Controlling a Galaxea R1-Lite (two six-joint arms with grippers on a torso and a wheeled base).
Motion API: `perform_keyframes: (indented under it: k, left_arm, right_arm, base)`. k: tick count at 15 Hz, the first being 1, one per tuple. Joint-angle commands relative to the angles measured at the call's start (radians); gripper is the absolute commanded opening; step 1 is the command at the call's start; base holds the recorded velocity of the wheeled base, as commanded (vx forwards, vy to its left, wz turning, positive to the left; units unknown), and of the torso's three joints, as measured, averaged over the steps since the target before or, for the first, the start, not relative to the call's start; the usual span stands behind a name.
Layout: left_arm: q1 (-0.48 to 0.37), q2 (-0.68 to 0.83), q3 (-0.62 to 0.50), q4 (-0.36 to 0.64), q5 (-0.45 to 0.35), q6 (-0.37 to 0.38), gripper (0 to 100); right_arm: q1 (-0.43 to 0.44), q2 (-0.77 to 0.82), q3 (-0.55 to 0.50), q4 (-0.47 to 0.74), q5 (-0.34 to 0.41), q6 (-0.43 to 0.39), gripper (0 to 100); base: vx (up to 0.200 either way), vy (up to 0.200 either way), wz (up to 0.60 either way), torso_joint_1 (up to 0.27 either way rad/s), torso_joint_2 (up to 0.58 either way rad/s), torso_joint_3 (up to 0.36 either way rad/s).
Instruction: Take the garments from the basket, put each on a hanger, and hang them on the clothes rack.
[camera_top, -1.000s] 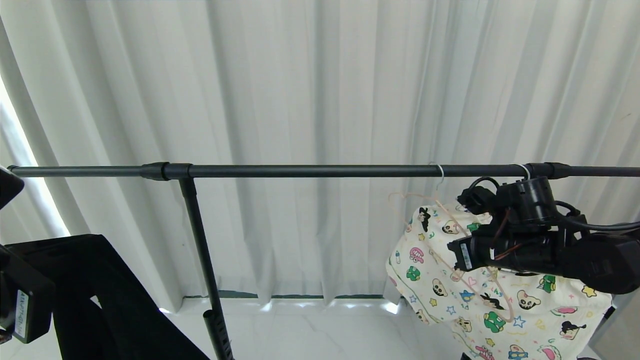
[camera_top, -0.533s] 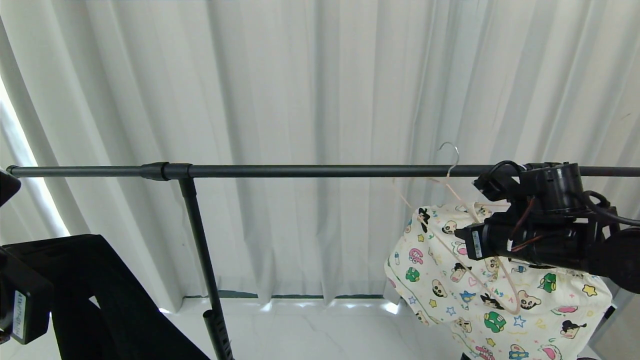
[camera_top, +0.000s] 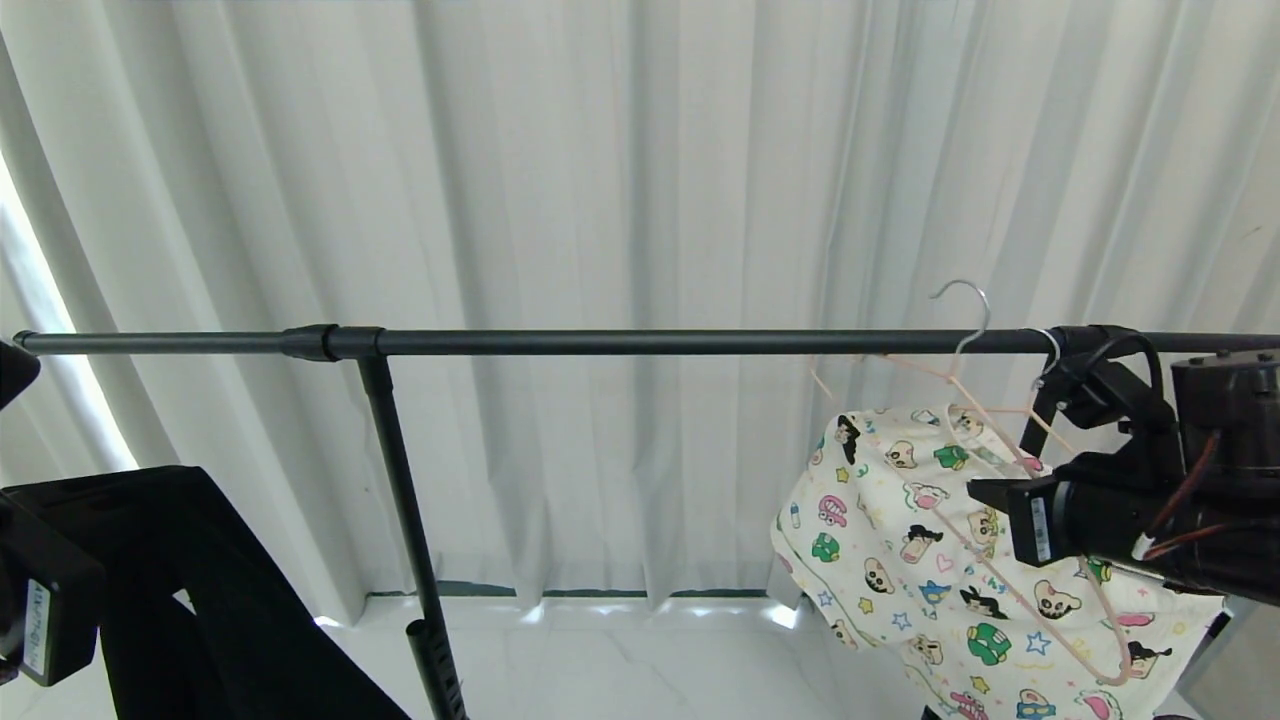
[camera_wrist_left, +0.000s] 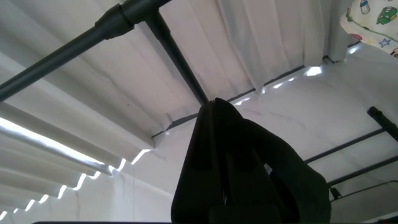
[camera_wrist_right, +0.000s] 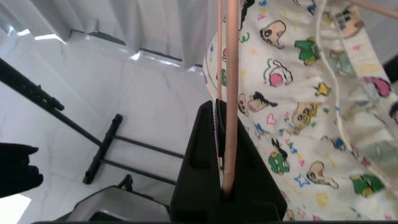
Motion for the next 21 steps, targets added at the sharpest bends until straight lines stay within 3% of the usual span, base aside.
perform_keyframes:
  k: [1,13,21]
  left_arm:
    - [0.0,-0.002,-0.001,0.0,0.001,0.001,0]
    - [0.0,0.0,-0.001,-0.023,0.001,-0.001,0]
    - [-0.002,0.0,-0.001,-0.023,0.001,-0.004,0]
  right_arm:
    - [0.001,-0.108,0.06,0.006,0.0,-0.006,0]
    - [0.019,-0.173,0.077,0.048,0.002,-0.027,0]
    - [0.044,-0.173,0.077,0.048,0.002,-0.035,0]
  base:
    - [-0.2,0.0,0.0,-0.007,0.0,0.007]
    - [-0.2,-0.2,0.0,-0.002,0.0,0.004]
    - [0.0,0.025,0.0,0.001,0.0,0.0]
